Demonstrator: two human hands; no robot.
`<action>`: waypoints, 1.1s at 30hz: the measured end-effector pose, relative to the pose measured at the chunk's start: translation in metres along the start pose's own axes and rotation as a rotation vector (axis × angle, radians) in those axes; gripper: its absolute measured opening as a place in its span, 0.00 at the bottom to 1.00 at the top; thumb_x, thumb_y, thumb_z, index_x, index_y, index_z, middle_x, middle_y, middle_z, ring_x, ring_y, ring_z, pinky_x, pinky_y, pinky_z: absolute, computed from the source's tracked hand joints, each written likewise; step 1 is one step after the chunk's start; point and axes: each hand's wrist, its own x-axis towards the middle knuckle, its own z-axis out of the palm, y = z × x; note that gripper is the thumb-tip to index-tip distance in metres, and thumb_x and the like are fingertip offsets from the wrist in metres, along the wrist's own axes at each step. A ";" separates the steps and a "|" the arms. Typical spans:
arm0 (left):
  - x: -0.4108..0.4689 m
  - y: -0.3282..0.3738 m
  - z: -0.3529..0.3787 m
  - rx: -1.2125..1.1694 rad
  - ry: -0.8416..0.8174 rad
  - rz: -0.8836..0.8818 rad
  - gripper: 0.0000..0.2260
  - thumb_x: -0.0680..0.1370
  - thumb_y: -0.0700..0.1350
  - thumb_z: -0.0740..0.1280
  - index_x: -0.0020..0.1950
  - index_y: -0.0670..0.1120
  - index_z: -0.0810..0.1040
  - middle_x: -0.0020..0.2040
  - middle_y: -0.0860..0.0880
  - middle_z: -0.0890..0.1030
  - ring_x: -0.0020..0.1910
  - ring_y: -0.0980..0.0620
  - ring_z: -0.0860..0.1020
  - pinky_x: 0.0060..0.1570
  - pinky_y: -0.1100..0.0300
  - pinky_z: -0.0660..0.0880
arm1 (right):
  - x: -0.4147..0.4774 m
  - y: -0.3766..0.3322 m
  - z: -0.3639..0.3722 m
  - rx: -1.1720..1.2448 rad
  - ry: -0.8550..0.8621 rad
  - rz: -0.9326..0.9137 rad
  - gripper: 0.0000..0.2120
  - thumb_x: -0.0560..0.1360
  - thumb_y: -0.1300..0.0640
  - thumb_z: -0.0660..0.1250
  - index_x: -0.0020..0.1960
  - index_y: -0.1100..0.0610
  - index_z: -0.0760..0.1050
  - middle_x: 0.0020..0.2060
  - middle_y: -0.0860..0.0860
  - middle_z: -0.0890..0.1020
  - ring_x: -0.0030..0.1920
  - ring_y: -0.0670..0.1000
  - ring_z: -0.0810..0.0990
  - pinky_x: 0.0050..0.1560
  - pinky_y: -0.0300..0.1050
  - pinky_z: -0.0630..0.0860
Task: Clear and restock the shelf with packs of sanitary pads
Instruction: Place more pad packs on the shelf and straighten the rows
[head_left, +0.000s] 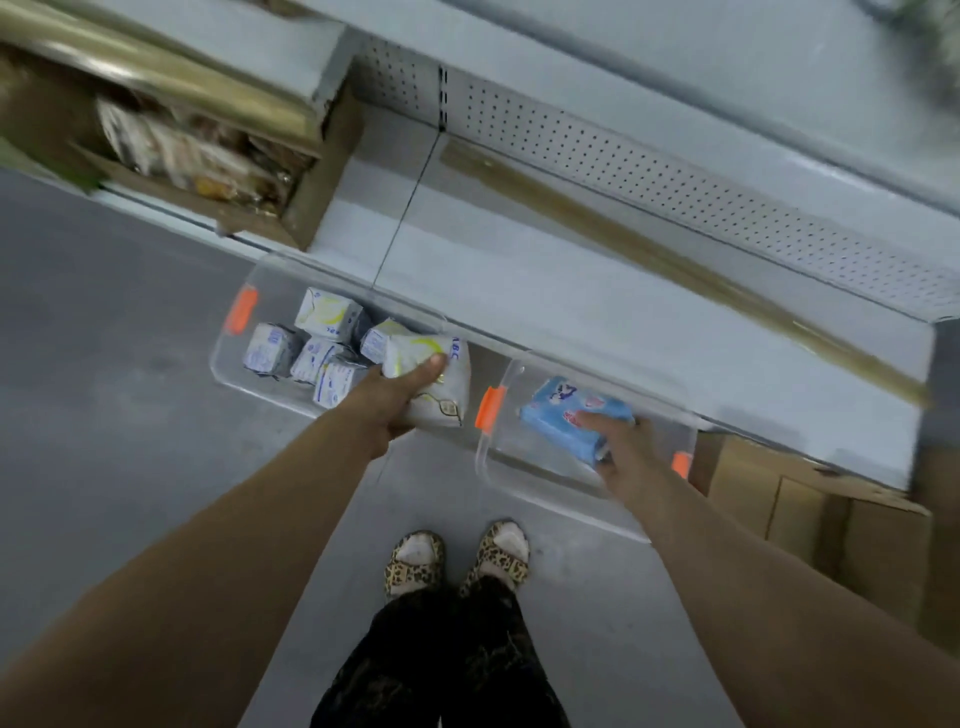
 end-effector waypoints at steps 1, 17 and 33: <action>-0.015 0.010 0.004 -0.002 -0.019 0.008 0.13 0.75 0.50 0.74 0.57 0.47 0.80 0.45 0.49 0.84 0.33 0.57 0.84 0.28 0.65 0.77 | -0.018 -0.009 -0.001 0.012 -0.020 -0.005 0.25 0.60 0.64 0.81 0.56 0.62 0.81 0.52 0.61 0.85 0.46 0.57 0.85 0.39 0.46 0.81; -0.275 0.176 0.061 0.482 -0.314 0.313 0.37 0.59 0.70 0.77 0.59 0.47 0.80 0.51 0.48 0.86 0.47 0.51 0.83 0.43 0.59 0.77 | -0.283 -0.127 -0.049 0.328 -0.119 -0.341 0.31 0.70 0.64 0.77 0.69 0.55 0.70 0.52 0.55 0.86 0.50 0.57 0.87 0.49 0.55 0.83; -0.440 0.291 0.186 0.754 -0.438 0.712 0.45 0.45 0.74 0.78 0.51 0.45 0.82 0.42 0.47 0.86 0.38 0.50 0.81 0.39 0.59 0.74 | -0.434 -0.294 -0.166 0.485 -0.141 -0.912 0.35 0.67 0.62 0.79 0.69 0.60 0.67 0.61 0.63 0.81 0.49 0.57 0.85 0.42 0.51 0.81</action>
